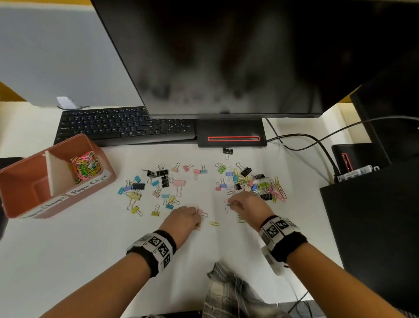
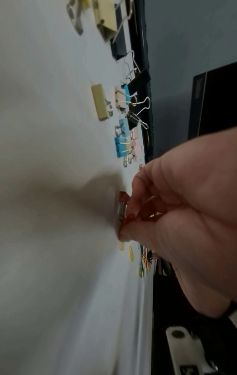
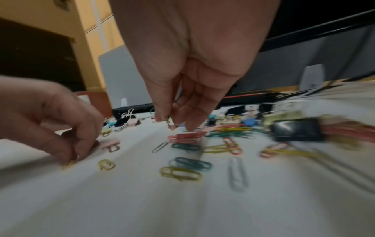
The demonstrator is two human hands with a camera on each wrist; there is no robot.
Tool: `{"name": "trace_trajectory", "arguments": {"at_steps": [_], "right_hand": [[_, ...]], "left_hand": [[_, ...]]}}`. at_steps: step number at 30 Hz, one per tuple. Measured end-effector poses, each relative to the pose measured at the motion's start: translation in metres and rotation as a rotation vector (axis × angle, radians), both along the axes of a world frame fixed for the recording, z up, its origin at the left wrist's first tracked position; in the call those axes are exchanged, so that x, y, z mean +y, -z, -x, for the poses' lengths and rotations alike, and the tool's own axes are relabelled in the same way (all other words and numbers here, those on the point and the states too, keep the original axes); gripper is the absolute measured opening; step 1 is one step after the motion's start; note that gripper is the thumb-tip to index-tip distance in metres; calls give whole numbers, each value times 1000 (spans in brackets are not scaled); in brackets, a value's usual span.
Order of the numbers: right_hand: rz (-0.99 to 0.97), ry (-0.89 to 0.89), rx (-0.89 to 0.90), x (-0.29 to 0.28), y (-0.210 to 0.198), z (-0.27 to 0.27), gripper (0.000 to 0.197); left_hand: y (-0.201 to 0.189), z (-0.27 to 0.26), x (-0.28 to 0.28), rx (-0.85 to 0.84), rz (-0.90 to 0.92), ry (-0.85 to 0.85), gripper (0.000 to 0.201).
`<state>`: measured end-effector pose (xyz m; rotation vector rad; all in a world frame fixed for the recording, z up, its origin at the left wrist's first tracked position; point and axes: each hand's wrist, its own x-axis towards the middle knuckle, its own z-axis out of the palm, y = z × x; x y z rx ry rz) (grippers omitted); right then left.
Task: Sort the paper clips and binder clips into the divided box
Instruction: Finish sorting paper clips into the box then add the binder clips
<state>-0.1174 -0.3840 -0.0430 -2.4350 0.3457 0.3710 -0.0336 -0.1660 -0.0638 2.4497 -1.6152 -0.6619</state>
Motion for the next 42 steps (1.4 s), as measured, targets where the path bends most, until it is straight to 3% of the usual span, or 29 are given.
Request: {"name": "trace_trajectory", "arguments": {"at_steps": [4, 7, 14, 19, 22, 33, 36, 39, 42], "right_hand": [[-22, 70, -36, -17, 2, 46, 14], [-59, 84, 23, -19, 9, 64, 25], [-72, 91, 62, -14, 17, 57, 46], [-6, 81, 18, -13, 18, 39, 26], [23, 68, 37, -14, 20, 33, 23], [61, -29, 84, -20, 19, 25, 18], [33, -17, 66, -20, 20, 26, 18], [38, -49, 54, -19, 22, 27, 18], [33, -62, 35, -21, 25, 29, 17]], "left_hand": [[9, 0, -1, -73, 22, -15, 28], [12, 3, -2, -116, -22, 19, 36], [7, 22, -24, 57, 80, -170, 29], [14, 33, -43, 41, -45, -259, 19], [15, 32, -47, -43, -67, -199, 34], [19, 33, -50, -149, -180, -172, 48], [19, 35, -51, -104, -178, -199, 40], [11, 31, -59, 33, -86, -309, 7], [6, 23, -75, 149, 40, -414, 11]]}}
